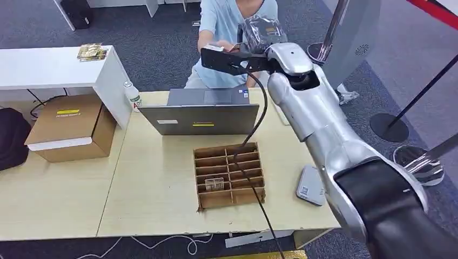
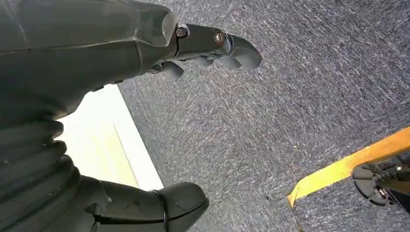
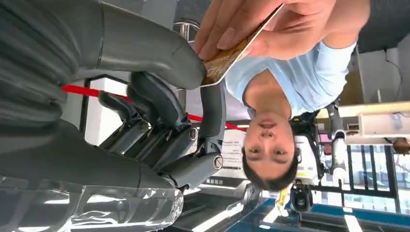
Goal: Pass the card to the sensor for recognition and then transmit it.
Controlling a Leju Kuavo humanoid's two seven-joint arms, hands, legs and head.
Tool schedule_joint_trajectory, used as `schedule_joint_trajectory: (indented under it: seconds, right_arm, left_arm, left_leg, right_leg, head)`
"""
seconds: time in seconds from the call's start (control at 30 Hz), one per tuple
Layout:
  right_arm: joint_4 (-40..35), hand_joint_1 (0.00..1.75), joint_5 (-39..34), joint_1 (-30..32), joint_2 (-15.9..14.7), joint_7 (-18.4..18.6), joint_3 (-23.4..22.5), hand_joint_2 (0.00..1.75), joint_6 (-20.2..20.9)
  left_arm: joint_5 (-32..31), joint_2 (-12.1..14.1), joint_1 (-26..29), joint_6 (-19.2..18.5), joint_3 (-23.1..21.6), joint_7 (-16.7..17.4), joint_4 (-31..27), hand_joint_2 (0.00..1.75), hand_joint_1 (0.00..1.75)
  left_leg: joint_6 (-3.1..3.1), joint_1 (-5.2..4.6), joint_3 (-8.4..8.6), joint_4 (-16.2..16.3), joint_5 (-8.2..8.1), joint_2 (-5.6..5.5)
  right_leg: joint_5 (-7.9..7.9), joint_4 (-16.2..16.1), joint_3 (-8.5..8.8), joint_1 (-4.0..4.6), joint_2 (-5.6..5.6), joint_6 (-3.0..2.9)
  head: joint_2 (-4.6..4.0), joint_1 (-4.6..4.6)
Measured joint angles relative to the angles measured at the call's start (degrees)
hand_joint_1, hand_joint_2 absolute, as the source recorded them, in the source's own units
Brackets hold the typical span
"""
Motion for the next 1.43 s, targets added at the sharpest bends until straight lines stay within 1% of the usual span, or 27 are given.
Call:
schedule_joint_trajectory:
  seconds: [0.23,0.4,0.57,0.63,0.7,0.8,0.83,0.9,0.97,1.07,1.2,1.23,1.33,1.43]
  right_arm:
    - [1.88,0.00,0.20,-0.07,0.00,0.02,-0.48,1.75,-0.17]
    - [2.07,0.00,0.15,-0.07,-0.02,0.02,-1.66,1.75,-0.46]
    - [1.59,0.00,-1.29,0.04,-0.70,-0.15,-3.70,1.75,-1.82]
    - [0.92,0.00,-2.83,0.23,-1.35,-1.13,-4.80,1.75,-2.47]
    - [-1.15,0.00,-6.33,1.43,-2.23,-3.47,-6.44,1.75,-2.82]
    - [-6.90,0.00,-16.14,5.51,-3.84,-8.61,-10.16,1.75,-2.19]
    - [-8.75,0.00,-18.30,6.90,-4.29,-9.38,-11.19,1.75,-1.64]
    - [-13.67,0.00,-25.38,10.39,-5.77,-11.43,-13.55,1.75,0.06]
    - [-17.80,0.00,-31.67,13.79,-7.09,-12.64,-15.33,1.75,1.18]
    - [-26.15,0.00,-42.89,20.04,-10.14,-14.27,-18.42,1.75,2.32]
    - [-35.07,0.00,-51.44,27.10,-13.62,-14.80,-21.27,1.75,2.93]
    - [-37.45,0.00,-53.67,28.86,-14.55,-15.06,-22.05,1.75,2.91]
    - [-43.18,0.00,-58.42,33.81,-16.00,-16.00,-24.34,1.75,1.84]
    - [-49.12,0.00,-62.41,40.05,-16.44,-18.49,-26.58,1.75,-2.00]
  left_arm:
    - [-0.04,0.00,-0.05,0.02,0.00,0.00,0.00,1.75,0.00]
    - [-0.04,0.00,-0.10,0.04,0.00,0.00,0.00,1.75,0.00]
    - [-0.02,0.00,-0.09,0.09,0.00,0.18,0.00,1.75,0.00]
    - [-0.02,0.00,-0.09,0.11,0.00,0.20,0.00,1.75,0.00]
    - [0.00,0.00,-0.09,0.11,0.00,0.20,0.00,1.75,0.00]
    - [0.00,0.00,-0.03,0.11,0.00,0.24,0.00,1.75,0.00]
    - [0.00,0.00,0.03,0.13,0.00,0.22,0.00,1.75,0.00]
    - [0.02,0.02,0.12,0.26,0.00,0.24,0.00,1.75,0.00]
    - [0.02,0.09,0.23,0.37,0.00,0.50,0.00,1.75,0.00]
    - [0.07,0.20,0.34,0.74,0.00,1.07,0.00,1.75,0.00]
    - [0.15,0.24,0.49,0.98,0.09,1.42,0.00,1.75,0.00]
    - [0.15,0.24,0.53,1.11,0.11,1.48,0.00,1.75,0.00]
    - [0.15,0.24,0.60,1.33,0.13,1.77,0.00,1.75,0.00]
    - [0.15,0.17,0.59,1.97,0.13,2.01,0.00,1.75,0.00]
  left_leg:
    - [0.00,0.00,0.01,0.01,0.00,0.01]
    - [0.00,0.00,0.01,0.01,0.00,0.02]
    - [0.00,0.00,0.01,0.01,0.00,0.00]
    - [0.00,0.00,0.01,0.01,0.00,0.01]
    - [0.00,-0.01,0.01,0.02,0.00,0.00]
    - [0.00,-0.01,0.00,0.03,0.00,-0.07]
    - [0.01,-0.01,0.00,0.03,-0.01,-0.07]
    - [0.01,-0.01,-0.01,0.03,-0.01,-0.08]
    - [0.02,-0.01,0.00,0.04,-0.02,-0.09]
    - [0.03,-0.01,-0.02,0.04,-0.03,-0.12]
    - [0.05,-0.02,-0.02,0.04,-0.06,-0.09]
    - [0.05,-0.02,-0.03,0.04,-0.06,-0.09]
    - [0.03,-0.01,-0.02,0.03,-0.07,-0.08]
    - [0.03,0.01,-0.02,0.03,-0.07,-0.12]
  right_leg:
    - [0.01,0.00,-0.01,0.00,0.01,0.00]
    - [0.01,0.00,-0.02,0.00,0.02,0.00]
    - [0.01,0.00,-0.02,0.00,0.00,0.00]
    - [0.01,-0.01,-0.02,0.00,0.01,0.00]
    - [0.01,-0.02,-0.02,0.00,0.01,0.00]
    - [0.01,-0.04,-0.01,-0.01,-0.05,0.01]
    - [0.01,-0.04,-0.01,-0.01,-0.05,0.01]
    - [0.01,-0.06,-0.01,0.00,-0.06,0.01]
    - [0.01,-0.07,-0.02,0.00,-0.05,0.01]
    - [0.00,-0.08,-0.01,-0.01,-0.09,0.02]
    - [0.00,-0.08,-0.02,-0.01,-0.08,0.02]
    - [0.00,-0.09,-0.02,-0.01,-0.08,0.02]
    - [0.00,-0.09,-0.03,-0.01,-0.06,0.02]
    - [-0.03,-0.09,-0.02,0.01,-0.11,0.01]
  head:
    - [0.00,-0.02]
    - [0.00,-0.02]
    - [0.00,-0.02]
    - [0.00,-0.02]
    - [0.00,-0.02]
    - [0.00,-0.02]
    - [0.00,-0.02]
    - [0.00,0.00]
    - [0.00,-0.02]
    - [0.00,0.00]
    - [0.00,0.00]
    - [0.00,-0.02]
    - [0.00,-0.02]
    - [0.00,-0.02]
